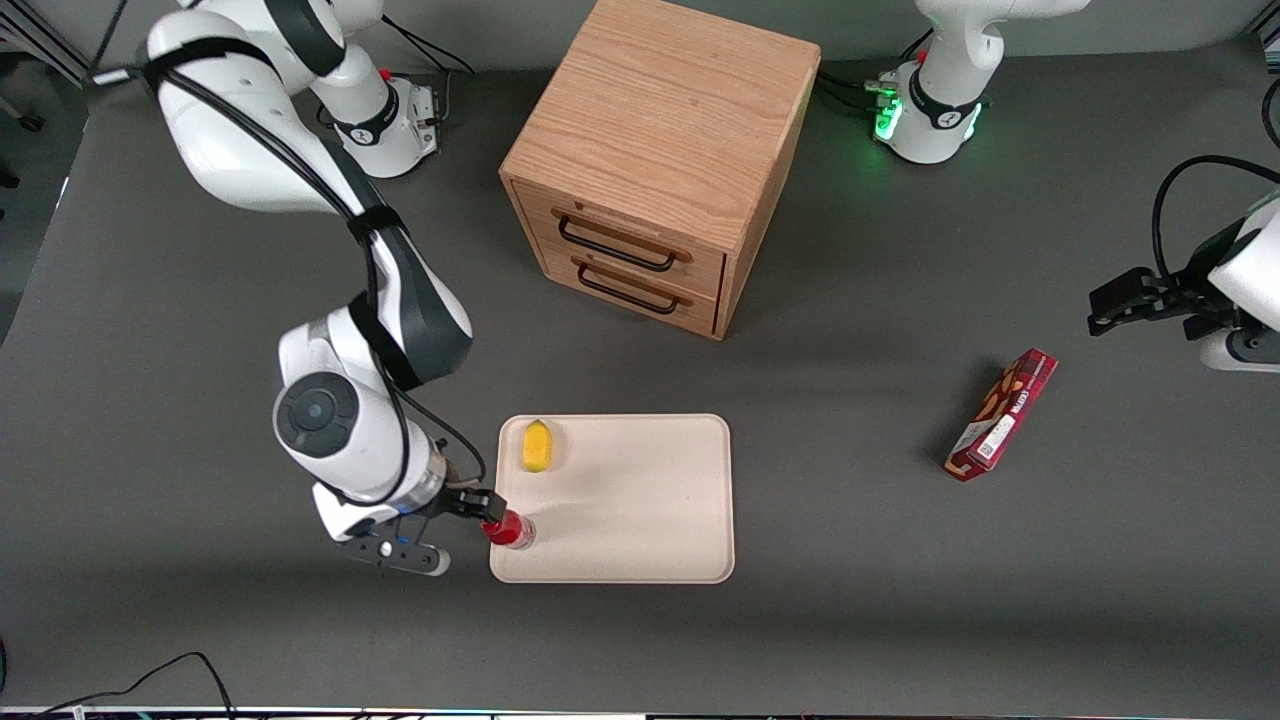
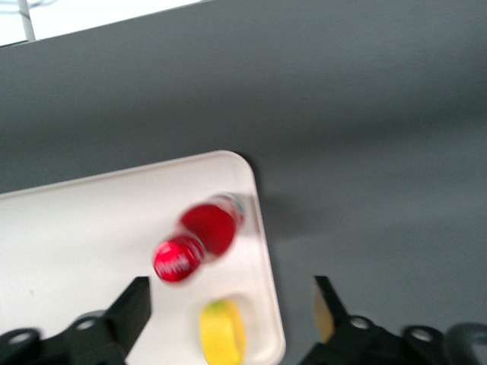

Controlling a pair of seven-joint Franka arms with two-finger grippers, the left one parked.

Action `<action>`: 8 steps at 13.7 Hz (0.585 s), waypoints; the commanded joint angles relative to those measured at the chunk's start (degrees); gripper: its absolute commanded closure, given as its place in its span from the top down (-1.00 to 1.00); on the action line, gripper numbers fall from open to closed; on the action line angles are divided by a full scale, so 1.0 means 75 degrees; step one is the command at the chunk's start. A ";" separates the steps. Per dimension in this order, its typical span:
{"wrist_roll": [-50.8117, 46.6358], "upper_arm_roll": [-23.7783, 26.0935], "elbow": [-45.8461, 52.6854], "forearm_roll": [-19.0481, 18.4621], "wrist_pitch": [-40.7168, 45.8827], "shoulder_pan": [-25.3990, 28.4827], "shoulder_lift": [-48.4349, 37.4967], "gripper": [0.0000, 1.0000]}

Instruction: Place coke bottle on tray

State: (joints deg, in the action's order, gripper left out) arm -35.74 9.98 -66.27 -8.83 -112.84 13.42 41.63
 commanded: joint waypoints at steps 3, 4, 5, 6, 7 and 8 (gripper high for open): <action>0.1619 0.0507 -0.3594 0.0378 0.0605 -0.1328 -0.3471 1.00; 0.2297 0.0567 -0.3981 0.0520 0.0898 -0.1691 -0.4033 1.00; 0.2942 0.0567 -0.4252 0.0695 0.1237 -0.1915 -0.4549 1.00; 0.3308 0.0556 -0.4533 0.0952 0.1472 -0.2127 -0.5030 1.00; 0.3486 0.0556 -0.4884 0.1210 0.1533 -0.2361 -0.5522 1.00; 0.3673 0.0544 -0.5282 0.1363 0.1533 -0.2560 -0.6060 1.00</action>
State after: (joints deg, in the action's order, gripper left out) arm -12.01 13.30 -96.01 -1.68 -100.19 -2.73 5.98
